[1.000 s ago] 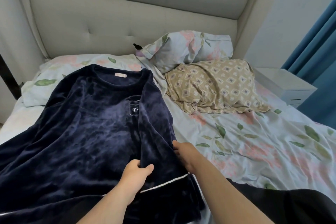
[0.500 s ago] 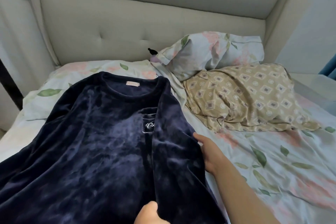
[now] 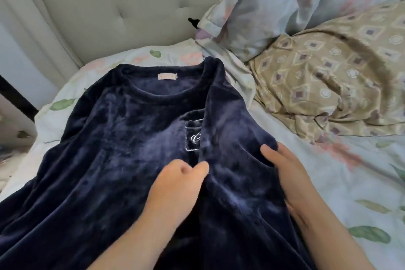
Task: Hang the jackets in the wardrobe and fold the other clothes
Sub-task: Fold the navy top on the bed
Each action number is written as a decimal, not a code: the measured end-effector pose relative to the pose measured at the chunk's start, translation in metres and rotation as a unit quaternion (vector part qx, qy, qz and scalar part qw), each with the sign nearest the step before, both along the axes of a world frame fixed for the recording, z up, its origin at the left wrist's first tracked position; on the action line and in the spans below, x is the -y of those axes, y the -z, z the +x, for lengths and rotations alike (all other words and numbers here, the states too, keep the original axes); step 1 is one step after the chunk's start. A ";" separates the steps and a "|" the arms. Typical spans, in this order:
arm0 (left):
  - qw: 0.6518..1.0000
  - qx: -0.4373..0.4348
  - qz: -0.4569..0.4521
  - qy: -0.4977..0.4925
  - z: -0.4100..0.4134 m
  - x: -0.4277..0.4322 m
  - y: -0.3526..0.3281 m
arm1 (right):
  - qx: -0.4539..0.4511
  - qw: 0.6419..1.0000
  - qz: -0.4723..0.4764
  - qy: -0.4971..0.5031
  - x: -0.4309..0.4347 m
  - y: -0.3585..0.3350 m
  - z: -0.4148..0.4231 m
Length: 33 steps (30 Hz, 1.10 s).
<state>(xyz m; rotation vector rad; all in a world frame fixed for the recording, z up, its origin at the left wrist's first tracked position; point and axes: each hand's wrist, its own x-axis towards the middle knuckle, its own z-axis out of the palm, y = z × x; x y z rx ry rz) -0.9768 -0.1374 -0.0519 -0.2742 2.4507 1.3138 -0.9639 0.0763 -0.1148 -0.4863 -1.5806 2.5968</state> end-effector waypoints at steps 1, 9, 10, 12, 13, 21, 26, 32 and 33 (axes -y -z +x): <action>0.998 -0.062 -0.001 -0.011 -0.027 -0.010 -0.004 | -0.009 1.000 -0.020 -0.008 0.001 -0.003 0.000; 0.995 -0.052 0.001 0.087 -0.171 -0.092 -0.028 | 0.075 0.964 -0.232 -0.111 -0.002 -0.013 -0.003; 0.994 -0.045 -0.005 0.095 -0.176 -0.095 -0.023 | 0.075 0.961 -0.242 -0.110 -0.005 -0.012 -0.004; 0.996 -0.035 0.013 0.076 -0.183 -0.093 -0.014 | 0.042 0.963 -0.242 -0.111 -0.008 -0.011 -0.005; 0.997 -0.029 0.035 0.056 -0.185 -0.090 -0.010 | 0.020 0.965 -0.239 -0.104 -0.010 -0.010 -0.005; 0.974 0.052 0.197 -0.103 -0.189 -0.055 0.001 | -0.083 0.970 -0.225 -0.024 -0.006 -0.007 -0.009; 0.948 0.035 0.295 -0.117 -0.196 -0.054 -0.006 | -0.106 0.993 -0.006 0.056 0.000 -0.002 -0.009; 0.961 0.059 0.264 -0.048 -0.190 -0.055 0.008 | -0.071 0.997 0.027 -0.004 -0.002 0.010 -0.011; 0.953 0.082 0.288 -0.042 -0.182 -0.050 0.012 | -0.074 0.997 -0.012 -0.016 -0.004 0.011 -0.011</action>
